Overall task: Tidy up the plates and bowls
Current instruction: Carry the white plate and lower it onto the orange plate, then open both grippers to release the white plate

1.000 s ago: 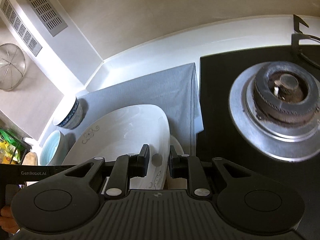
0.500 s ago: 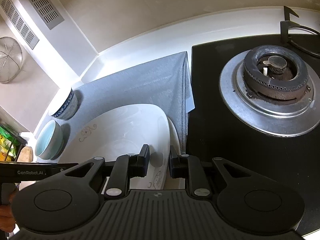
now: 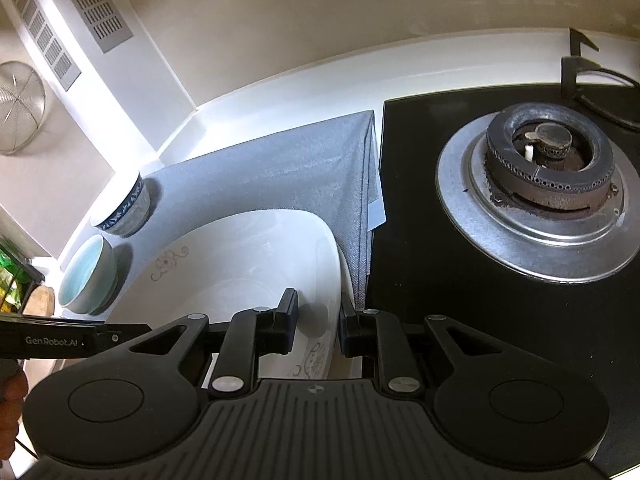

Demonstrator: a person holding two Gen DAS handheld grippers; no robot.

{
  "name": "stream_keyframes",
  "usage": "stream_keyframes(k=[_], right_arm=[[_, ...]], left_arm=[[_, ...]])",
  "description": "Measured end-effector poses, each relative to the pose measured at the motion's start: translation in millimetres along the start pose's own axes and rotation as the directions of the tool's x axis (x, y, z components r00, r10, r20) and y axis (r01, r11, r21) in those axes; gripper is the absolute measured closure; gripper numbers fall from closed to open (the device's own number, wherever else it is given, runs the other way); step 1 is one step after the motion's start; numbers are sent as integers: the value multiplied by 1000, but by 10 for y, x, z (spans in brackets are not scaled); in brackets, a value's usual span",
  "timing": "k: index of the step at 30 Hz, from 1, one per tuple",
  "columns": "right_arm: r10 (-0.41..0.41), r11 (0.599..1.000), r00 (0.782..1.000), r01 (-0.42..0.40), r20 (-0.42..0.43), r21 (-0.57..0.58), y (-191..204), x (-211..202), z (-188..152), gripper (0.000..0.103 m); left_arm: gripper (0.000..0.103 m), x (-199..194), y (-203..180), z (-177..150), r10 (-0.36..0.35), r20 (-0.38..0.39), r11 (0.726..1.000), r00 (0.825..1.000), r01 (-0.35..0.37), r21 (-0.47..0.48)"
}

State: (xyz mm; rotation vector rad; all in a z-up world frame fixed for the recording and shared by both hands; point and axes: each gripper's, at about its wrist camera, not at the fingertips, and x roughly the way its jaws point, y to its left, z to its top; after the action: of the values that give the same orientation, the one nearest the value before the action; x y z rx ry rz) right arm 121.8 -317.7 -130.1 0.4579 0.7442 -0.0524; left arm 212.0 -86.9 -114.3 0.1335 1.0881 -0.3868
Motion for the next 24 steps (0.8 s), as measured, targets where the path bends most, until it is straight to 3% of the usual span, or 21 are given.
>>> stream_keyframes(k=[6,14,16,19,21,22,23,24], right_arm=[[-31,998,999,32,15,-59,73,-12,-13,81],[-64,987,997,69,37,-145,214,16,-90,72],[-85,974,995,93,47,-206,297,25,-129,70],[-113,954,992,125,61,-271,396,32,-177,63],[-125,945,990,137,59,-298,452,17,-190,57],[-128,943,990,140,59,-301,466,-4,-190,49],[-143,941,987,156,67,-300,481,-35,-190,29],[-173,933,981,192,89,-305,494,-69,-189,21]], left_arm=[[63,-20,-58,-43,40,18,999,999,-40,33],[59,-21,-59,-44,53,40,997,998,-55,45],[49,-34,-50,-54,42,44,998,998,-44,45],[24,-82,-54,-79,19,63,999,998,-22,47],[15,-144,-69,-101,9,98,998,995,-15,59],[12,-170,-76,-106,6,108,998,994,-13,62],[8,-197,-80,-112,5,117,998,993,-12,61],[8,-224,-81,-124,2,127,998,992,-9,58]])
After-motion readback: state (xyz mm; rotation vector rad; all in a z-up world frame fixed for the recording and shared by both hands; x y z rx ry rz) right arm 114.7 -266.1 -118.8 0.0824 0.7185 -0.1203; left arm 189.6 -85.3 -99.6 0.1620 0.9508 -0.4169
